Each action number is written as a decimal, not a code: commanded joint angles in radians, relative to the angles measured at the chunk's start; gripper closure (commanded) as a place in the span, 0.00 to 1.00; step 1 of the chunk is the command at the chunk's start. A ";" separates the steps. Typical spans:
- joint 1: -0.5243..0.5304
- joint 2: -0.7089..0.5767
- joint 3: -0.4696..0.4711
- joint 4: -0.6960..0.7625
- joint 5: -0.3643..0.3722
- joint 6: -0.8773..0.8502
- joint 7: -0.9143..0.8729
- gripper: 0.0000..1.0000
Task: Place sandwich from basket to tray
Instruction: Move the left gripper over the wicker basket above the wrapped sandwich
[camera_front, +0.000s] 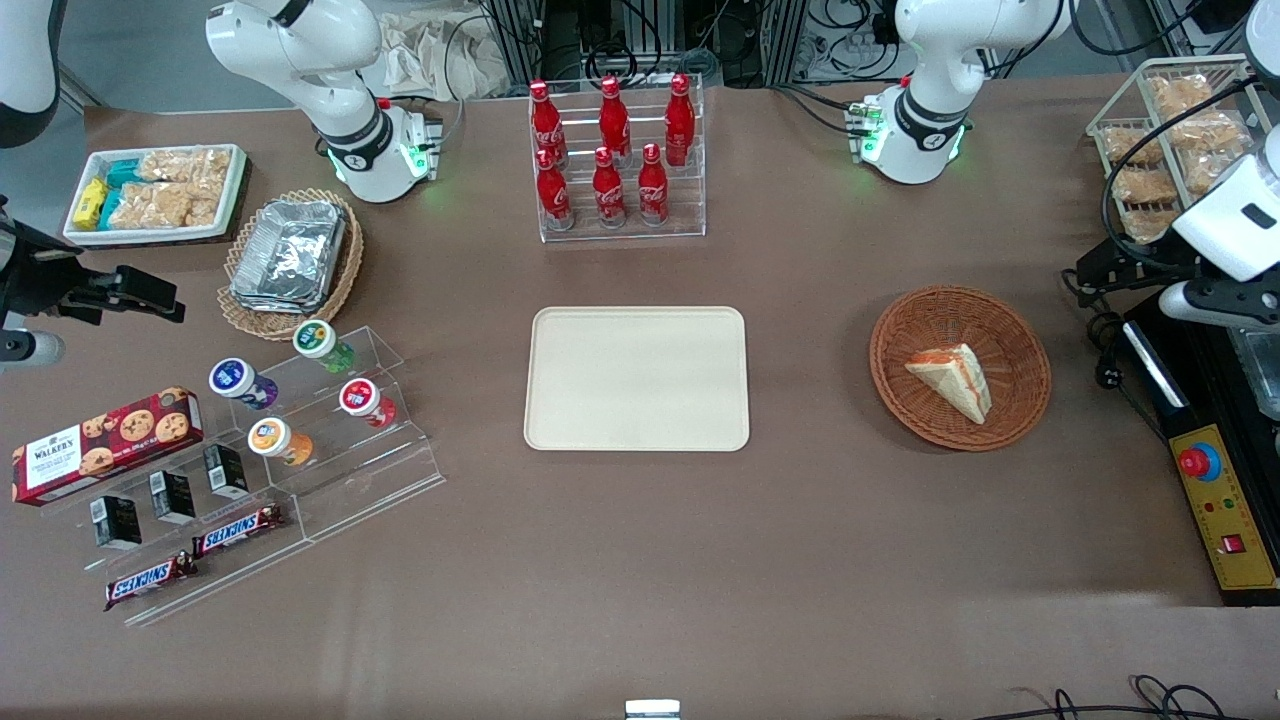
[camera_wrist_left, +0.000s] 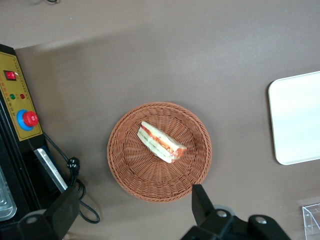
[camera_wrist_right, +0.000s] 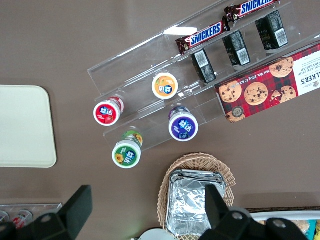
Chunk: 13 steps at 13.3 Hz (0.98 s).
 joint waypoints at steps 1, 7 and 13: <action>-0.011 0.033 0.004 0.054 -0.005 -0.025 -0.019 0.00; -0.004 -0.031 0.007 -0.107 -0.007 -0.018 -0.239 0.00; -0.004 -0.206 -0.003 -0.596 -0.001 0.377 -0.641 0.00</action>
